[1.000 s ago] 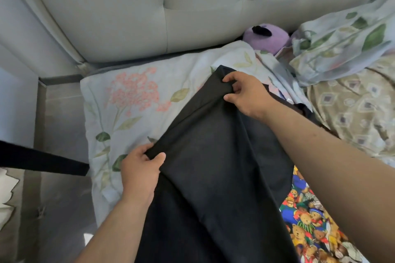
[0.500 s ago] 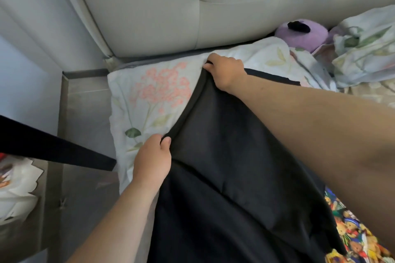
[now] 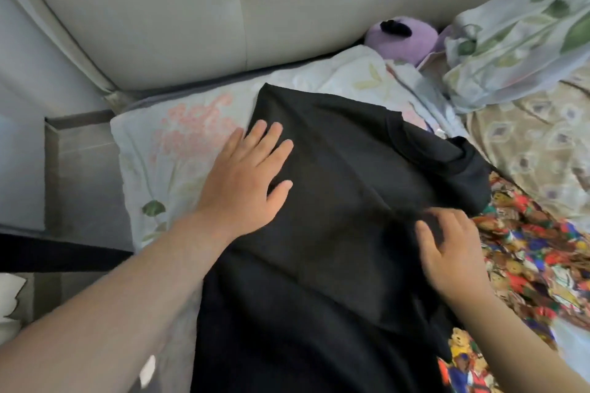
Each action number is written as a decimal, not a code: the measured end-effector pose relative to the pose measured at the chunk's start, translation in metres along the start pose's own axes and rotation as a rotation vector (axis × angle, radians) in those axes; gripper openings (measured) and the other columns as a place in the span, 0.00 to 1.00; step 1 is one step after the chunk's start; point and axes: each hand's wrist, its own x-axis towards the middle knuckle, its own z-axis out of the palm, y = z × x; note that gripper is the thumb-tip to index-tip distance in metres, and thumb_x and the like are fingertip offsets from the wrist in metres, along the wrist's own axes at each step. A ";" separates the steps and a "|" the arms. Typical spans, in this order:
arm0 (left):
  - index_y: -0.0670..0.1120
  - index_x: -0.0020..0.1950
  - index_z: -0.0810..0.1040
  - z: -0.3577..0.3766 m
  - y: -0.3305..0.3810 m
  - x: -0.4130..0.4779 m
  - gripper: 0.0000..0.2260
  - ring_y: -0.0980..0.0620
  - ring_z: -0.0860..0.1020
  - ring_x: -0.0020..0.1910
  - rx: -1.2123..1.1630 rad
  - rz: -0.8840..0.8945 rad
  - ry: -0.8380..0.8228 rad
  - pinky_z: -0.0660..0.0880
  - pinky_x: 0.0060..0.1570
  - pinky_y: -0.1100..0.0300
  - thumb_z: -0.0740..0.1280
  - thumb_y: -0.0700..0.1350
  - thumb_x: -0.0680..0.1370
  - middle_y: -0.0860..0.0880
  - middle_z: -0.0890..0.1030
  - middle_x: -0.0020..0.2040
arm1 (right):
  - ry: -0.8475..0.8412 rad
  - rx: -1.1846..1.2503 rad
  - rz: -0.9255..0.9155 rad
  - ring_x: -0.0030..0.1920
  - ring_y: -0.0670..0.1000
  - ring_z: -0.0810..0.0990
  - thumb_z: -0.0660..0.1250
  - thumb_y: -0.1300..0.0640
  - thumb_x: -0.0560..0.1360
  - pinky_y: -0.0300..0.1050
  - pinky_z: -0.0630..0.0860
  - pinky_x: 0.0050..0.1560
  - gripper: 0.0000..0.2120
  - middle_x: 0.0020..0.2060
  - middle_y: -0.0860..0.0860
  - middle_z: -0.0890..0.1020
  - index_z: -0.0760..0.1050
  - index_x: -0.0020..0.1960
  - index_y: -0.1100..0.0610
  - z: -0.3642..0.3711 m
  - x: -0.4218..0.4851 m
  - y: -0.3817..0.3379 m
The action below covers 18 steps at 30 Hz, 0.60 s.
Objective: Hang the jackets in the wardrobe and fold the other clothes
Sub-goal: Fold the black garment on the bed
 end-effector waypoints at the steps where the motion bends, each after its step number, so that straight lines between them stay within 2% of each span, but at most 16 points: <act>1: 0.44 0.76 0.67 0.006 -0.002 0.013 0.30 0.39 0.61 0.77 0.054 0.031 -0.101 0.56 0.75 0.42 0.56 0.58 0.78 0.41 0.64 0.77 | -0.105 -0.044 0.113 0.57 0.63 0.75 0.67 0.55 0.79 0.53 0.69 0.58 0.11 0.51 0.58 0.79 0.79 0.56 0.61 -0.003 -0.018 0.027; 2: 0.45 0.78 0.62 0.012 -0.007 0.022 0.32 0.40 0.57 0.78 0.101 0.018 -0.195 0.53 0.76 0.43 0.54 0.62 0.79 0.42 0.60 0.79 | -0.228 -0.045 0.203 0.55 0.61 0.76 0.68 0.51 0.78 0.49 0.69 0.54 0.12 0.49 0.56 0.79 0.80 0.53 0.59 -0.005 -0.033 0.048; 4: 0.48 0.81 0.52 0.026 -0.016 0.033 0.35 0.44 0.50 0.80 0.160 -0.055 -0.314 0.48 0.77 0.45 0.52 0.65 0.79 0.45 0.52 0.81 | -0.451 -0.014 0.267 0.51 0.55 0.76 0.68 0.44 0.76 0.41 0.66 0.46 0.12 0.45 0.51 0.78 0.78 0.47 0.53 -0.005 -0.053 0.075; 6: 0.49 0.82 0.48 0.039 -0.020 0.031 0.36 0.45 0.48 0.80 0.185 -0.105 -0.349 0.46 0.77 0.46 0.52 0.66 0.79 0.46 0.49 0.82 | -0.552 -0.028 0.252 0.49 0.53 0.73 0.71 0.47 0.75 0.43 0.65 0.46 0.10 0.44 0.49 0.75 0.74 0.45 0.52 -0.002 -0.062 0.093; 9: 0.47 0.81 0.51 0.044 -0.014 0.035 0.36 0.45 0.52 0.80 0.230 -0.164 -0.339 0.48 0.77 0.45 0.53 0.65 0.79 0.46 0.53 0.81 | -0.544 0.102 0.294 0.43 0.51 0.76 0.70 0.55 0.77 0.44 0.69 0.42 0.08 0.41 0.51 0.78 0.74 0.44 0.56 -0.004 -0.054 0.109; 12: 0.42 0.76 0.64 0.034 -0.008 0.060 0.32 0.38 0.68 0.70 0.215 -0.134 -0.180 0.62 0.71 0.40 0.55 0.61 0.78 0.39 0.70 0.73 | -0.353 0.271 0.412 0.40 0.52 0.78 0.68 0.57 0.79 0.48 0.72 0.39 0.07 0.38 0.53 0.79 0.72 0.43 0.55 -0.018 -0.029 0.116; 13: 0.41 0.75 0.65 0.033 -0.007 0.069 0.31 0.36 0.68 0.70 0.210 -0.103 -0.144 0.62 0.70 0.39 0.56 0.58 0.78 0.38 0.70 0.72 | -0.274 0.326 0.453 0.39 0.53 0.78 0.68 0.57 0.79 0.48 0.72 0.38 0.07 0.38 0.54 0.79 0.72 0.43 0.55 -0.024 -0.018 0.120; 15: 0.43 0.78 0.62 0.036 -0.006 0.077 0.28 0.39 0.60 0.76 0.215 -0.111 -0.173 0.58 0.73 0.39 0.56 0.55 0.81 0.39 0.63 0.77 | -0.187 0.427 0.540 0.39 0.55 0.79 0.68 0.57 0.79 0.48 0.74 0.39 0.05 0.40 0.56 0.81 0.74 0.45 0.56 -0.034 0.005 0.124; 18: 0.46 0.81 0.53 0.053 -0.006 0.072 0.28 0.46 0.50 0.80 0.226 -0.224 -0.258 0.49 0.77 0.43 0.50 0.56 0.83 0.45 0.54 0.81 | -0.353 0.228 0.568 0.43 0.56 0.80 0.68 0.57 0.78 0.50 0.77 0.42 0.04 0.45 0.56 0.82 0.76 0.51 0.56 -0.032 0.026 0.127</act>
